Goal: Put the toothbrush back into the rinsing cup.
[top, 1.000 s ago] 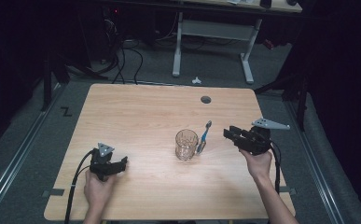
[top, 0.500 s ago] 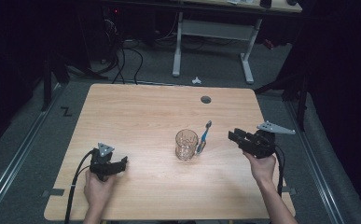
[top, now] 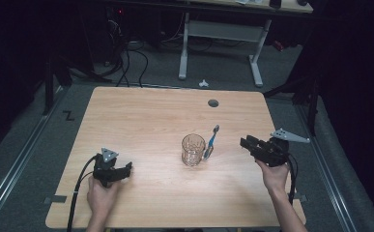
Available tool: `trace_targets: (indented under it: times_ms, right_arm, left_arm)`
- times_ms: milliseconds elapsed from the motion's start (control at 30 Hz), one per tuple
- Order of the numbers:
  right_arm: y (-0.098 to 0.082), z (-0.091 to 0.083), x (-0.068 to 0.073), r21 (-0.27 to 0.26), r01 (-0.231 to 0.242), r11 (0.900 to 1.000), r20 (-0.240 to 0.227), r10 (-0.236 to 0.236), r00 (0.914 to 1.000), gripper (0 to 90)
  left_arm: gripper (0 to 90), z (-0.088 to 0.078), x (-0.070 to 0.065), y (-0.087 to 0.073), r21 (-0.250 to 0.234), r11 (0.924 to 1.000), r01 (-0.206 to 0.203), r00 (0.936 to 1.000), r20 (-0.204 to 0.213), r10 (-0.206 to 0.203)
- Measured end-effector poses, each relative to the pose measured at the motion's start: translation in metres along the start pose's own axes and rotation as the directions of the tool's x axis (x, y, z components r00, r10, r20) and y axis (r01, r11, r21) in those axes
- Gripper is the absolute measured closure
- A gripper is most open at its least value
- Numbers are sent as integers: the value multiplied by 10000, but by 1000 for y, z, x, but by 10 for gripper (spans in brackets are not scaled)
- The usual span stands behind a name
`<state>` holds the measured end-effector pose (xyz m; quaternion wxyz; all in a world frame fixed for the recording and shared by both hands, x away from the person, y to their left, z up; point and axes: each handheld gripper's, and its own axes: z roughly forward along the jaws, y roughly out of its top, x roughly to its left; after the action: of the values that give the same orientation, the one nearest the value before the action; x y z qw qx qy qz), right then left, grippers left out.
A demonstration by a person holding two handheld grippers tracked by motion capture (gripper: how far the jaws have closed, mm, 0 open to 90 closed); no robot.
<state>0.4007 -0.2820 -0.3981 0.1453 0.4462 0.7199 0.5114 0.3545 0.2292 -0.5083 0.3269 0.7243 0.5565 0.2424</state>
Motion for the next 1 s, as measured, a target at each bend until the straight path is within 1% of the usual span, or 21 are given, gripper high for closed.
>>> trace_targets:
  times_ms: [500,767,1000]
  right_arm:
    - [-12,-2,-8,69,-272,9996,170,270,9995,612]
    - [-13,-3,-8,9,-147,9999,358,147,9993,611]
    - [-20,-3,-11,37,-353,9994,442,351,9984,612]
  left_arm:
    - [234,0,0,0,1,10000,-2,10000,-3,2]
    - [234,0,0,0,2,10000,1,10000,-3,-1]
    - [234,0,0,0,0,10000,4,10000,-1,-4]
